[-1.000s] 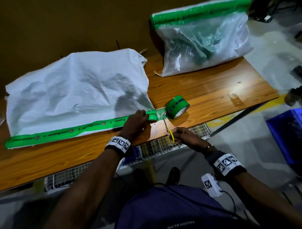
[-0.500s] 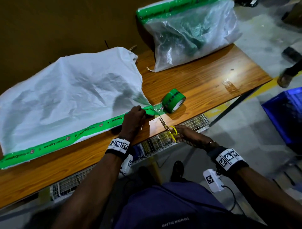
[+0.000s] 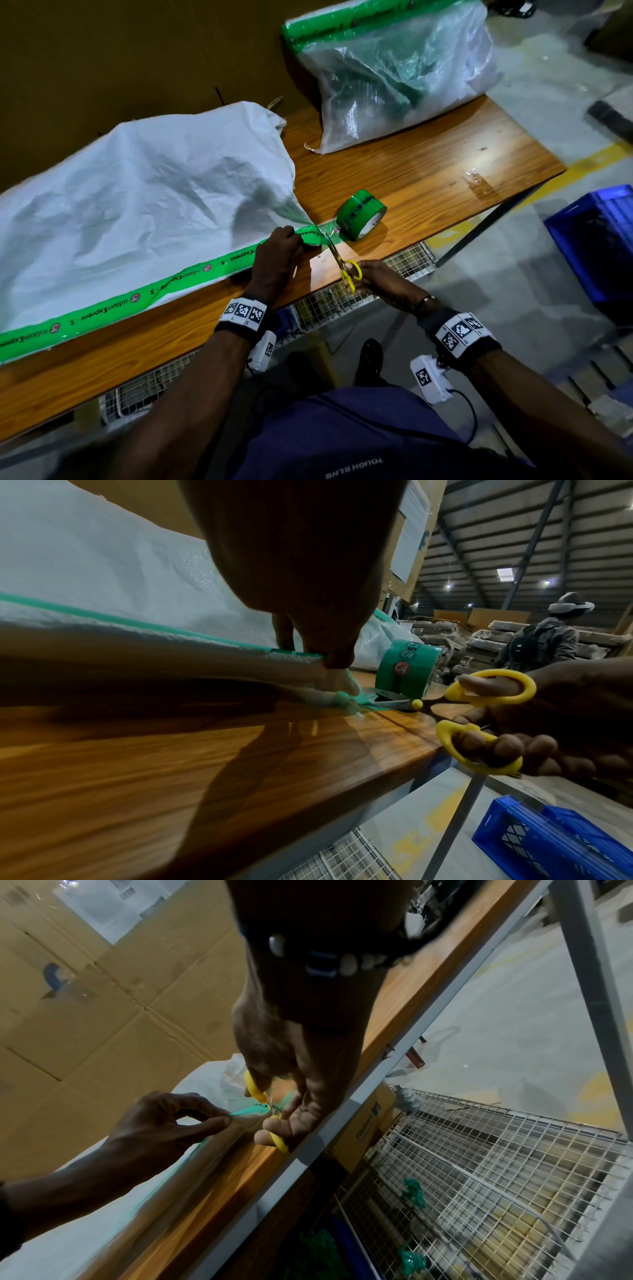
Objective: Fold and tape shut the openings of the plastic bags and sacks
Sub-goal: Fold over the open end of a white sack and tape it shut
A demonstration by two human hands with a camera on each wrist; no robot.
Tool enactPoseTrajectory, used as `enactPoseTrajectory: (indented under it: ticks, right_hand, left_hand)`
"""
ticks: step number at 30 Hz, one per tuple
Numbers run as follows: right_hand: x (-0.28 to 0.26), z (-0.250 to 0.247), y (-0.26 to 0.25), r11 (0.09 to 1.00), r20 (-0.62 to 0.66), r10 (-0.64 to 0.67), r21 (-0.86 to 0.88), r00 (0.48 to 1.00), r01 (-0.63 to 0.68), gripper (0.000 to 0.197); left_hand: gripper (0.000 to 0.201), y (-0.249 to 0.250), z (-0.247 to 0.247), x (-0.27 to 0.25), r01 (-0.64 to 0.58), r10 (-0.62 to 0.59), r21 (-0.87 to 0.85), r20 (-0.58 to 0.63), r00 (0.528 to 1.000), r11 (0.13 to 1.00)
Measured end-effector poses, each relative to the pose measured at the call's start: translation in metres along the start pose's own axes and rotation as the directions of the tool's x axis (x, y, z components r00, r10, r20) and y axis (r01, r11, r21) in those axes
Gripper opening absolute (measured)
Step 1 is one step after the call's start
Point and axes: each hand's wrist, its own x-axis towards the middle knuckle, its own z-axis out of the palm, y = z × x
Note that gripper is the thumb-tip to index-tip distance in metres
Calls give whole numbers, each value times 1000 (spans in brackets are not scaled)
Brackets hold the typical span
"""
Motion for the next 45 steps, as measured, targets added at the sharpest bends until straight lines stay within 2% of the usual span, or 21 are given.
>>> enactPoseTrajectory:
  ticks: [6,10,17,25,28,31,33,38,45]
  right_hand:
    - [8,4,-4,999,-23,-30,-34,999,29,32]
    - [14,7,0,999,-41,-43,-13,998,43,31]
    - [17,10,5,995,-95,-76,-67,993,70,27]
    - [19,15,-1,997,-101,-52,-56,994,47,39]
    - [25,18,-4,996,-102,-64,-64,993,58,37]
    - [27,18,-4,995,-121,-82,-70,989,74,37]
    - [28,20,-5,993,-133,-94,-87,987,83,34]
    - [35,26,-14,983,-174,-114,-160,978,86,29]
    - [40,29,-23,971,-209,-100,-232,973,51,23]
  left_hand:
    - [53,1,-1,-3,-18,18,-14,-34,999,1000]
    - [40,-4,6,0,-2,2,16,-23,1000,1000]
    - [29,-7,7,-3,21,-21,-3,-13,1000,1000]
    - [15,-7,5,-5,35,-35,-3,22,999,999]
    - [23,-8,5,-6,36,-36,-12,18,999,999]
    - [43,-6,7,-7,37,-36,-22,18,999,999]
    - [46,-6,7,-7,36,-36,-18,19,999,999]
    - [19,-10,4,-7,48,-49,-31,-5,999,998]
    - [17,-20,-5,-17,61,-62,-81,-13,998,995]
